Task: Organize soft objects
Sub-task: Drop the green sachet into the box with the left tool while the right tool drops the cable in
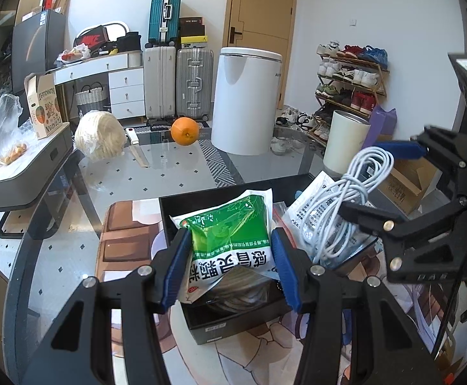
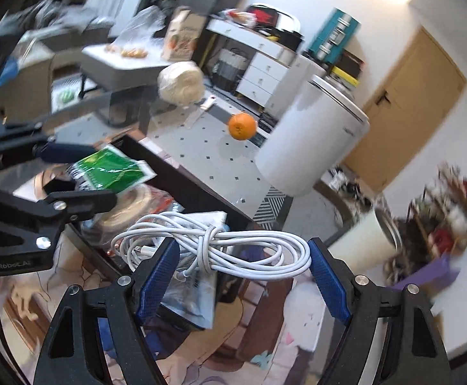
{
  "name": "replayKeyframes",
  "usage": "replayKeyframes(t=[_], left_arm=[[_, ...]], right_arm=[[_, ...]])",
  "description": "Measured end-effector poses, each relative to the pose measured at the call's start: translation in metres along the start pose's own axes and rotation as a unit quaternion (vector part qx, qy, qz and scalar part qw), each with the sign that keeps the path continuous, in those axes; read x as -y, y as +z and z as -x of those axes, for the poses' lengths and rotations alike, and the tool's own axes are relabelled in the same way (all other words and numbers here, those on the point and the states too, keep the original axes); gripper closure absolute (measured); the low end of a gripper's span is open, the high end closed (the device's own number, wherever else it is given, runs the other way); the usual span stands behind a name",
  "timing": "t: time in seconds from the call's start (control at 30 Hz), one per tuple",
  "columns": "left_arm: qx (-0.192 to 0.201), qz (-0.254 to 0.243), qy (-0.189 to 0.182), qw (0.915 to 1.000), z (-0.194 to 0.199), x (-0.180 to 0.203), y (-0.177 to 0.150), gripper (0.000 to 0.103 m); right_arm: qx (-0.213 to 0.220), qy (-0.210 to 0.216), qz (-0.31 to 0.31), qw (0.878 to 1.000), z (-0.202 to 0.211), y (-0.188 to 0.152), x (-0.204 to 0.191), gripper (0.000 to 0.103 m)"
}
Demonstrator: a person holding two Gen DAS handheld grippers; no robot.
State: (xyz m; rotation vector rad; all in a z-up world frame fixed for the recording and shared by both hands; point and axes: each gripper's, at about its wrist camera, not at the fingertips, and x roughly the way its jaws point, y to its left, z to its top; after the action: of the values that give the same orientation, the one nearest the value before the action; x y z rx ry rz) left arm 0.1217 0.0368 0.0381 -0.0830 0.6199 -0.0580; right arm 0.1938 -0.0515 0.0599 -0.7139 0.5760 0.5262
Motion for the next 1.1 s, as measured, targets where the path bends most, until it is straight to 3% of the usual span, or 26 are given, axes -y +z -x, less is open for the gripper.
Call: replayKeyframes(t=[0.2, 0.43, 0.67, 0.93, 1.1], left_arm=[[-0.004, 0.002, -0.002, 1.0000, -0.005, -0.002, 0.000, 0.053], [-0.009, 0.003, -0.002, 1.0000, -0.009, -0.004, -0.001, 0.053], [-0.013, -0.007, 0.001, 0.9999, -0.013, -0.001, -0.001, 0.050], [-0.014, -0.017, 0.001, 0.9998, -0.010, 0.003, -0.001, 0.034], [0.004, -0.023, 0.004, 0.9997, 0.006, 0.006, -0.004, 0.013]], right_arm=[[0.000, 0.004, 0.084, 0.996, -0.015, 0.007, -0.024, 0.021], [-0.005, 0.052, 0.104, 0.993, -0.028, 0.009, -0.028, 0.021], [0.003, 0.071, 0.108, 0.992, -0.032, 0.011, -0.026, 0.018], [0.021, 0.080, 0.090, 0.993, -0.014, 0.006, -0.017, 0.005], [0.048, 0.079, 0.066, 0.994, 0.008, -0.004, -0.007, 0.002]])
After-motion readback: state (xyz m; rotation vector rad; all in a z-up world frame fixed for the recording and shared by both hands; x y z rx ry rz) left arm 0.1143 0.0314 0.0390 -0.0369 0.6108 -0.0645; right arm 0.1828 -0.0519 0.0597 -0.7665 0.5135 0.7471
